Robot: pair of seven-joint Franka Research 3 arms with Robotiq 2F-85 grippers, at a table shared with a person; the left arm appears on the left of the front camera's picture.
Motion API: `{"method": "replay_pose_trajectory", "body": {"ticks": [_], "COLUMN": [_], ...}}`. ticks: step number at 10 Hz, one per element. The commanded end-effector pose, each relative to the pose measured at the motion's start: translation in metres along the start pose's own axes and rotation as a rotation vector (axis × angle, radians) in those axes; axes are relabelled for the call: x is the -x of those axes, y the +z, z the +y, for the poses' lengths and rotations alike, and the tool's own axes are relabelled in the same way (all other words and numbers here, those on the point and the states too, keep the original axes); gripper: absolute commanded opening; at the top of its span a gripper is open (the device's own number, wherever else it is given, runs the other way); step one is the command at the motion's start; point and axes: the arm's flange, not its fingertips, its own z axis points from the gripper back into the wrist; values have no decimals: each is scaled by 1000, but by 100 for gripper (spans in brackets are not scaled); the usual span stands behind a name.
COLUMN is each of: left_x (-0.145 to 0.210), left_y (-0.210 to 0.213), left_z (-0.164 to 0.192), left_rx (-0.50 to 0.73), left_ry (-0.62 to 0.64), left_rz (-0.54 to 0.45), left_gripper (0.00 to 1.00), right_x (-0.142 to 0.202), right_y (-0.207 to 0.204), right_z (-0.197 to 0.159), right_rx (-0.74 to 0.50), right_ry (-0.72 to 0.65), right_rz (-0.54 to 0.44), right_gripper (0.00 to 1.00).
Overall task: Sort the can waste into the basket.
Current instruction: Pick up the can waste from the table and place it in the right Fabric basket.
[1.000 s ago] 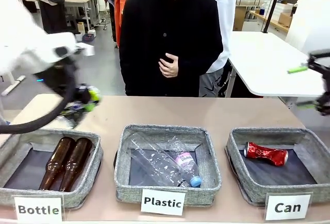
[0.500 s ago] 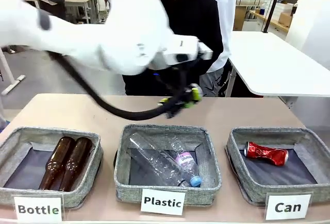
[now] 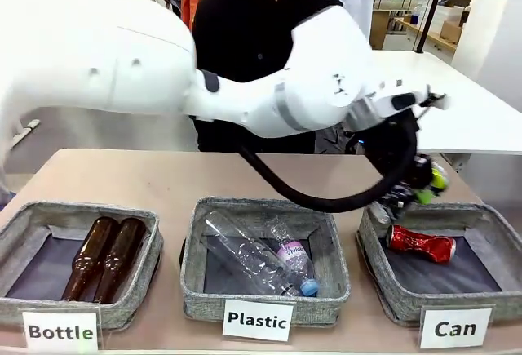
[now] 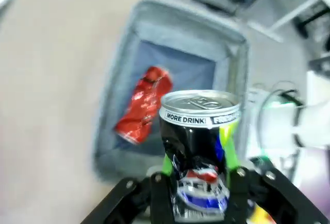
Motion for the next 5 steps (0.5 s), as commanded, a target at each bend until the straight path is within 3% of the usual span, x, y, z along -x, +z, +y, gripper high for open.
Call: {"method": "replay_pose_trajectory", "body": {"ticks": [1, 3, 5], "left_x": [-29, -22, -18], "left_y": [-24, -52, -48], "left_z": [-12, -22, -20], "left_rx": [27, -34, -65], "left_ry": [-37, -97, -93], "left_rz": [16, 47, 39], "left_gripper": [41, 41, 41], "right_x": [3, 3, 4], "right_y": [-4, -4, 3], "right_z": [3, 3, 0], "right_rx": [-1, -1, 6], "right_ry": [5, 5, 17], "right_rz": [8, 8, 28], "right_gripper": [100, 100, 100]}}
